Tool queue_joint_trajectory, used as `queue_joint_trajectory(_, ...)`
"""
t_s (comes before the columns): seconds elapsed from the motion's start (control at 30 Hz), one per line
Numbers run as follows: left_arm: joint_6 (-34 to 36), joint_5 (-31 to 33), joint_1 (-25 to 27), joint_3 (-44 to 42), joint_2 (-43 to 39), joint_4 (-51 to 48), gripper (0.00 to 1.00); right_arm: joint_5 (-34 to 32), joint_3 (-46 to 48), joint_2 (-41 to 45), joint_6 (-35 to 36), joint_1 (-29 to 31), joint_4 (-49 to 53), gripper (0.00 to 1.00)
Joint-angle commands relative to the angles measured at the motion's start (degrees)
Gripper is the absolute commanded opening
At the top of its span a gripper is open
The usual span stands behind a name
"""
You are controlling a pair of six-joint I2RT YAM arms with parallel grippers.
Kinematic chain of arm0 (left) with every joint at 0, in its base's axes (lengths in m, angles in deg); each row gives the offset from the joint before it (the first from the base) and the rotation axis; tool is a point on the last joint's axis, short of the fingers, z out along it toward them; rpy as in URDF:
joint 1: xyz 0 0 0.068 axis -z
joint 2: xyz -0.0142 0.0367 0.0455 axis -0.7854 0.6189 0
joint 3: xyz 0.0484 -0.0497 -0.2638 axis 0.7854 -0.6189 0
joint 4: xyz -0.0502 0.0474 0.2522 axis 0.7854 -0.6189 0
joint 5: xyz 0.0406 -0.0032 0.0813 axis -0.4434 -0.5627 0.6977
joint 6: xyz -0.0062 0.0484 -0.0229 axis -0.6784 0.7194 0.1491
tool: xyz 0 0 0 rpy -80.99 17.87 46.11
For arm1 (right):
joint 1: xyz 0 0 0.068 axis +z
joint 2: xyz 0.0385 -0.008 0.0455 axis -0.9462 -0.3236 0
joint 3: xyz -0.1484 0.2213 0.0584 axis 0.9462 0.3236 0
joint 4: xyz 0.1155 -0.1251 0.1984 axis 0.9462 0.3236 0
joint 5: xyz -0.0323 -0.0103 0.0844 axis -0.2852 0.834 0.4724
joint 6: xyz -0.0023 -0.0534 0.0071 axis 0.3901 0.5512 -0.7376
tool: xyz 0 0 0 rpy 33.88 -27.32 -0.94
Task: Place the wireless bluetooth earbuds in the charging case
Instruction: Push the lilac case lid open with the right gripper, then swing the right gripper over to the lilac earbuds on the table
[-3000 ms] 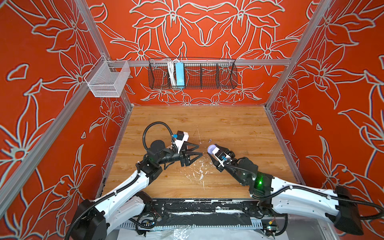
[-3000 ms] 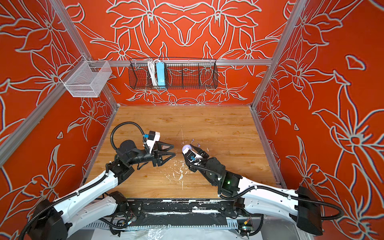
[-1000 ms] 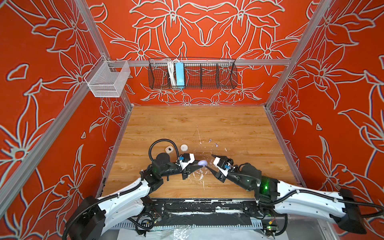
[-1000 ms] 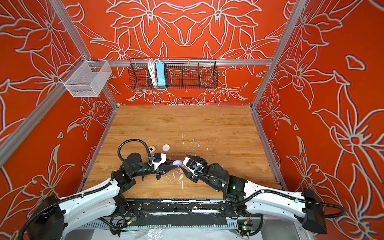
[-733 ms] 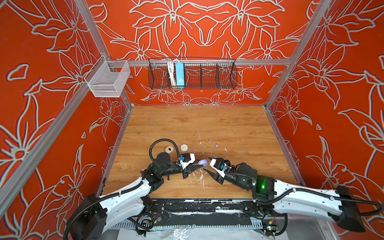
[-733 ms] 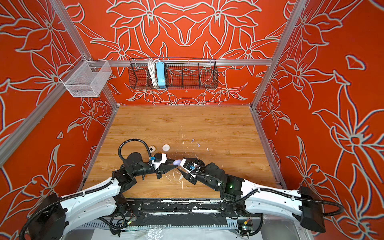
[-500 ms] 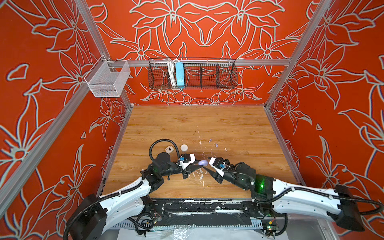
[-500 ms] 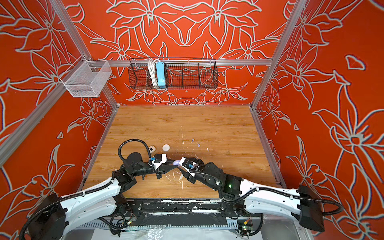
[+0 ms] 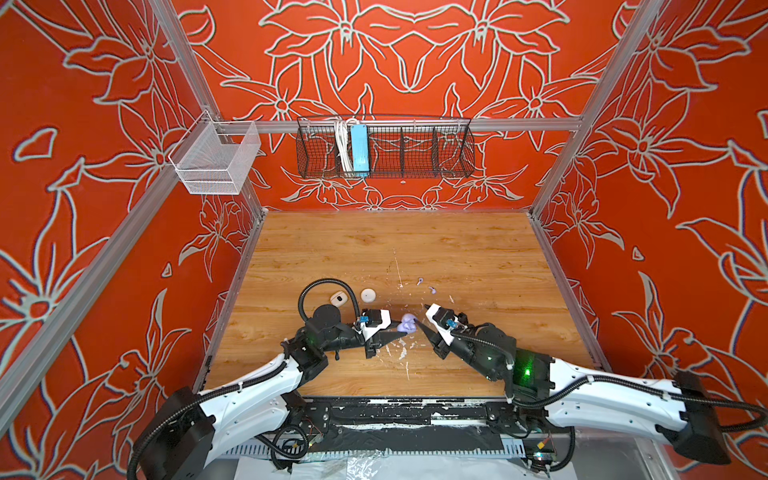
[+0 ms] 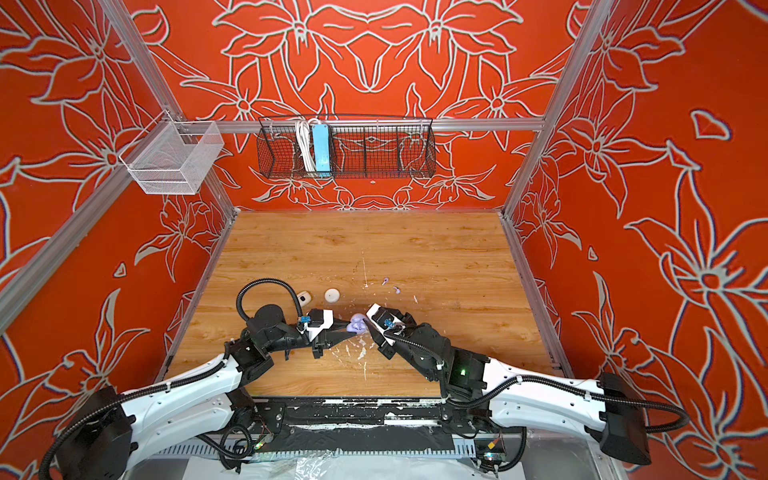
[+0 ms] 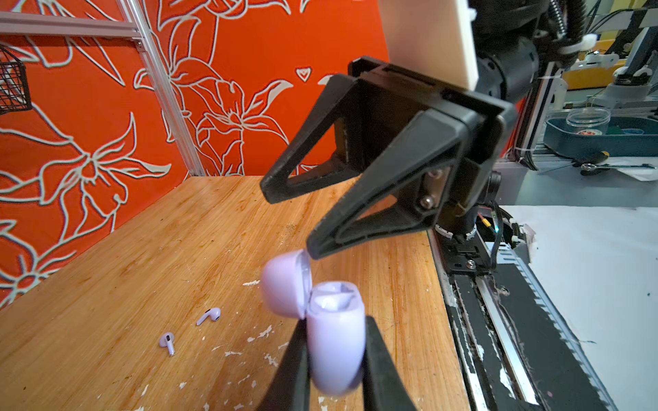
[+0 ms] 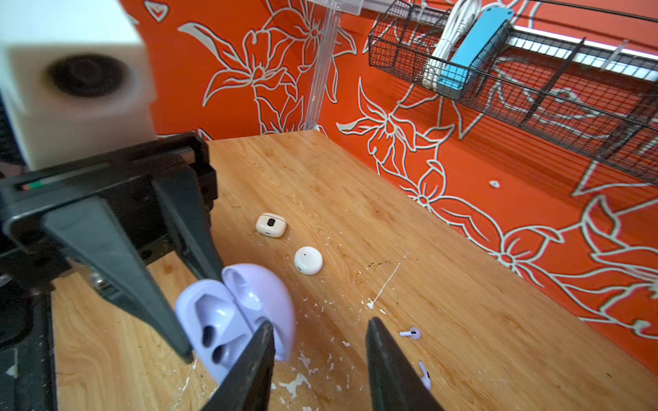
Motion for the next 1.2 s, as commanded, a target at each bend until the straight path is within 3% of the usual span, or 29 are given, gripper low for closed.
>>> queue_joint_trajectory(0.0, 0.99, -2.15, 0.19, 1.32, -0.31, 1.44, 0.00, -3.04, -1.95, 0.46, -1.74, -0.20, -0.27, 0.45)
queue_joint_trajectory(0.17, 0.59, -1.50, 0.19, 0.99, 0.15, 2.43, 0.00, -2.68, -3.80, -1.49, -3.05, -0.24, 1.14, 0.44)
queue_joint_trajectory(0.37, -7.91, 5.59, -1.70, -4.29, 4.15, 16.67, 0.00, -5.78, -10.26, -3.58, -8.90, -1.29, 8.68, 0.47)
queue_joint_trajectory(0.47, -16.87, 6.61, -6.38, -8.38, 9.44, 31.73, 0.00, -4.91, -14.89, -4.46, -16.58, -6.03, 16.12, 0.47)
queue_joint_trajectory(0.6, -25.11, 4.90, -10.31, -9.64, 18.65, 45.25, 0.00, 1.52, -18.75, -7.10, -26.85, -17.29, 26.62, 0.46)
queue_joint_trajectory(0.83, -25.69, 1.42, -10.62, -7.53, 21.60, 45.35, 0.00, 8.67, -26.17, -24.14, -34.66, -29.43, 38.68, 0.46)
queue_joint_trajectory(0.97, -25.49, 2.76, -10.62, -7.44, 19.10, 41.95, 0.00, 14.00, -28.76, -33.65, -35.87, -32.61, 37.97, 0.47)
queue_joint_trajectory(1.17, -22.29, 3.30, -10.40, -7.01, 13.90, 34.65, 0.00, 15.10, -33.17, -45.10, -35.22, -34.58, 39.64, 0.51)
